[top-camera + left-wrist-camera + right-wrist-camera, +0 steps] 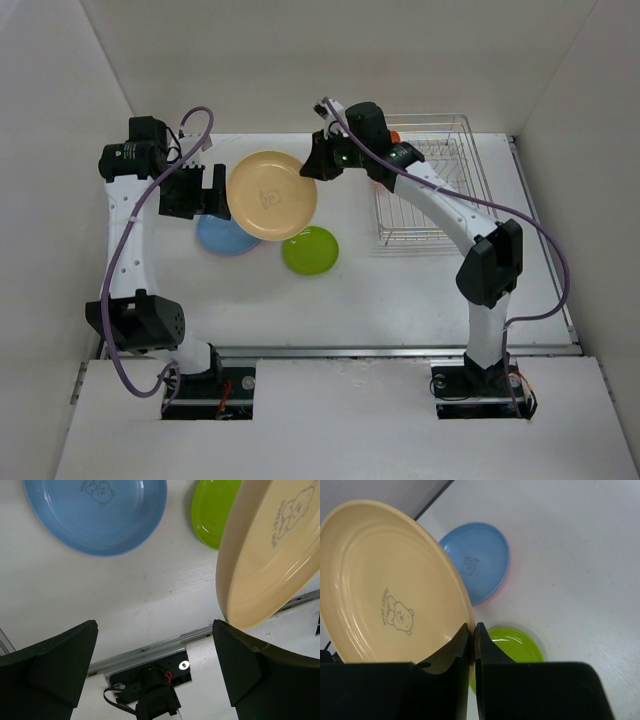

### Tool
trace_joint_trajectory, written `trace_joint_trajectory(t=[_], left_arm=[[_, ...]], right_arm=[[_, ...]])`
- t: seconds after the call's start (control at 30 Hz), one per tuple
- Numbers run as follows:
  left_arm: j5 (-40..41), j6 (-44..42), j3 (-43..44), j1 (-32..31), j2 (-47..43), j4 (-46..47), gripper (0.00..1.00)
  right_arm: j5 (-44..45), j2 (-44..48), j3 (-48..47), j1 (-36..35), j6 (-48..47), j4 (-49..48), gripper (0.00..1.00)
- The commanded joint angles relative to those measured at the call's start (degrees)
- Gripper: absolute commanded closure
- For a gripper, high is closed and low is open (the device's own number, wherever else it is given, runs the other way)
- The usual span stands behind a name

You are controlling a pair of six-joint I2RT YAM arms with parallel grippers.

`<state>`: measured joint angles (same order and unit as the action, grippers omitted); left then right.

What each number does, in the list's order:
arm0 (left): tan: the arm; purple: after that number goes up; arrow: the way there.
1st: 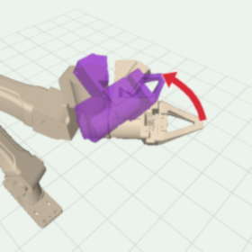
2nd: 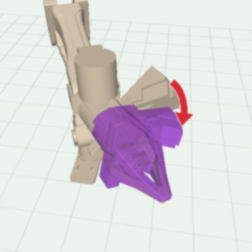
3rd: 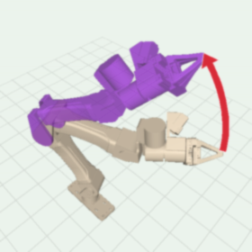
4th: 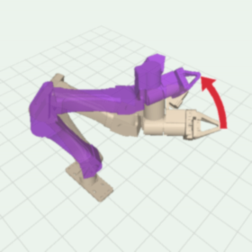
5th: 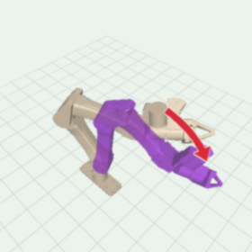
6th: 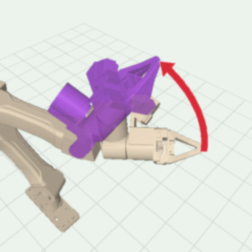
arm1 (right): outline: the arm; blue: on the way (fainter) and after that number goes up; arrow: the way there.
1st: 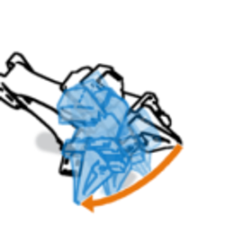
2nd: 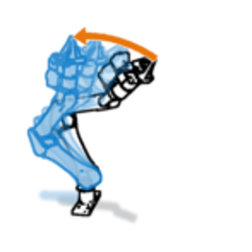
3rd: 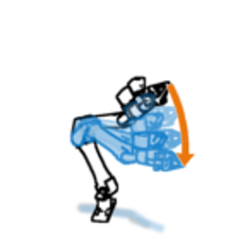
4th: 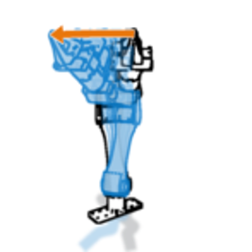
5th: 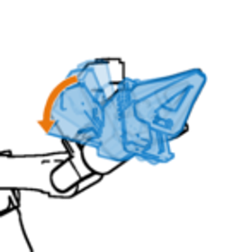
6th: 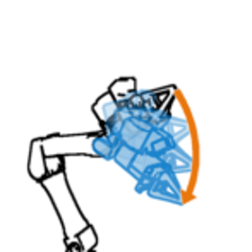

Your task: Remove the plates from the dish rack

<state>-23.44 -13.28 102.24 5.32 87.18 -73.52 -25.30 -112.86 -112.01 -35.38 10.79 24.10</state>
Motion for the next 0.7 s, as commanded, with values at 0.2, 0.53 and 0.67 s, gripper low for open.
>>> trace_joint_trajectory(t=[0.2,0.53,0.67], left_arm=[[-13.2,-2.7,1.1,-1.2,-1.0,1.3,0.04],[-21.1,-9.5,0.1,-1.2,-1.0,-2.0,0.02],[-27.1,-21.9,2.2,-1.2,-0.5,-13.5,0.02]], right_arm=[[-3.4,2.4,1.1,-4.6,2.9,-7.6,1.0],[0.4,3.0,2.8,-4.6,2.4,-8.2,1.0],[3.8,4.2,4.0,-4.6,1.2,-7.7,1.0]])
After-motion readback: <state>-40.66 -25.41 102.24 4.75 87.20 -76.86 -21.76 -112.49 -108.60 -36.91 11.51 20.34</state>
